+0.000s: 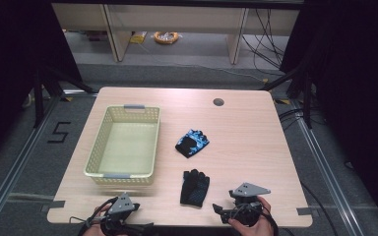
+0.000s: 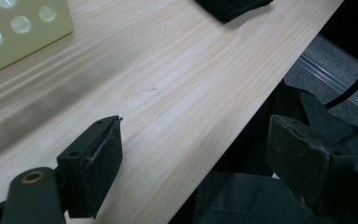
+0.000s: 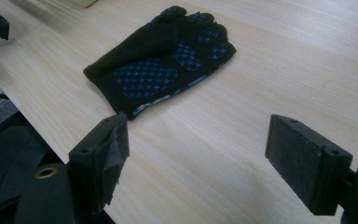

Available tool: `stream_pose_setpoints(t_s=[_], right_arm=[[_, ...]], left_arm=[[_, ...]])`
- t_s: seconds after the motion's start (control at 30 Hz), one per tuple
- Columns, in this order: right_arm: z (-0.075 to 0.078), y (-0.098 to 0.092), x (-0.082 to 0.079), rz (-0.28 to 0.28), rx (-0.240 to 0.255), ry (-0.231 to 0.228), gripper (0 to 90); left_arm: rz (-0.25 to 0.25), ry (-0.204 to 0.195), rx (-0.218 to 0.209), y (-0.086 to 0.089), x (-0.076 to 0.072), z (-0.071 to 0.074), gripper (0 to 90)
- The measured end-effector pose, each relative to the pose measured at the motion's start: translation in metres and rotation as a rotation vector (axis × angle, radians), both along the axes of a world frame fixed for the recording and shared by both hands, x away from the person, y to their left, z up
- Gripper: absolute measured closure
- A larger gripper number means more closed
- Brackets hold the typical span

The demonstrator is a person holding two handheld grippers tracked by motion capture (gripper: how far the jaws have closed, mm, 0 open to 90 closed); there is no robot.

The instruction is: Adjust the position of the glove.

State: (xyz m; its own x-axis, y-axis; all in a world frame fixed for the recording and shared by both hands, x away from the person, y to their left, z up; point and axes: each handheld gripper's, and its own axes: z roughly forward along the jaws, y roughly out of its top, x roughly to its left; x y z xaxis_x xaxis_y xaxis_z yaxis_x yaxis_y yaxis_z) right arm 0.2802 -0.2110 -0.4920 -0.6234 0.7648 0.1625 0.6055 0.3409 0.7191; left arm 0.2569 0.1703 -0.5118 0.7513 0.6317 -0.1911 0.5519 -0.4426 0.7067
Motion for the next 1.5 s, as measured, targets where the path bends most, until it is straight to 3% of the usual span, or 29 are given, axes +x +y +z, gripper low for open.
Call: stream_pose_setpoints(t_s=[0.13,0.17,0.27,0.5,0.53,0.67,0.7,0.73,0.8,1.03,1.07,1.13,1.2,1.27,1.33,1.37,1.4,1.5], right_arm=[[0.002,0.0,0.0,0.003,-0.003,-0.007,24.8],[0.002,0.0,0.0,0.003,-0.003,-0.007,24.8],[0.002,0.0,0.0,0.006,-0.001,-0.001,26.8],[0.003,0.0,0.001,0.033,0.008,0.0,29.9],[0.004,0.0,0.003,0.029,0.005,-0.011,30.9],[0.005,0.001,0.007,0.041,0.019,-0.021,33.1],[0.006,0.002,0.007,0.038,0.023,-0.01,33.5],[0.007,0.002,0.009,0.039,0.017,-0.015,34.2],[0.009,0.004,0.013,0.036,0.02,-0.032,35.2],[0.014,0.016,0.033,0.075,0.0,-0.06,39.4],[0.015,0.019,0.035,0.067,0.004,-0.063,39.6],[0.016,0.022,0.041,0.081,-0.012,-0.074,40.4],[0.016,0.026,0.046,0.086,-0.025,-0.068,42.4],[0.015,0.027,0.049,0.091,-0.028,-0.073,42.8],[0.014,0.032,0.058,0.091,-0.032,-0.054,45.4],[0.013,0.032,0.06,0.096,-0.04,-0.053,46.3],[0.013,0.033,0.064,0.098,-0.035,-0.049,47.3],[0.013,0.035,0.071,0.105,-0.05,-0.046,53.0]], left_arm=[[0.009,0.003,-0.013,-0.001,0.0,-0.001,18.2],[0.003,-0.003,0.007,0.0,0.0,0.0,18.2],[0.031,0.013,-0.03,-0.002,-0.001,-0.002,18.2],[0.012,0.002,-0.001,-0.003,0.0,-0.001,18.3],[0.009,-0.007,-0.021,-0.006,-0.001,-0.002,18.3],[0.011,0.005,-0.02,-0.007,0.0,-0.001,18.4],[0.024,-0.006,-0.037,-0.009,0.0,-0.001,18.4],[0.004,-0.019,-0.015,-0.009,0.001,0.0,18.5],[0.022,-0.01,-0.039,-0.013,0.002,0.0,18.6],[-0.013,-0.028,-0.018,-0.025,0.008,0.002,19.0],[-0.01,-0.027,-0.045,-0.03,0.009,0.002,19.0],[-0.024,-0.039,-0.041,-0.032,0.01,0.003,19.2],[-0.029,-0.044,-0.02,-0.036,0.013,0.003,19.4],[-0.023,-0.042,-0.045,-0.04,0.013,0.002,19.6],[-0.029,-0.039,-0.024,-0.046,0.016,0.002,20.0],[-0.059,-0.047,-0.013,-0.048,0.018,0.003,20.2],[-0.045,-0.049,-0.034,-0.052,0.019,0.002,20.7],[-0.062,-0.05,-0.018,-0.057,0.023,0.003,21.3]])
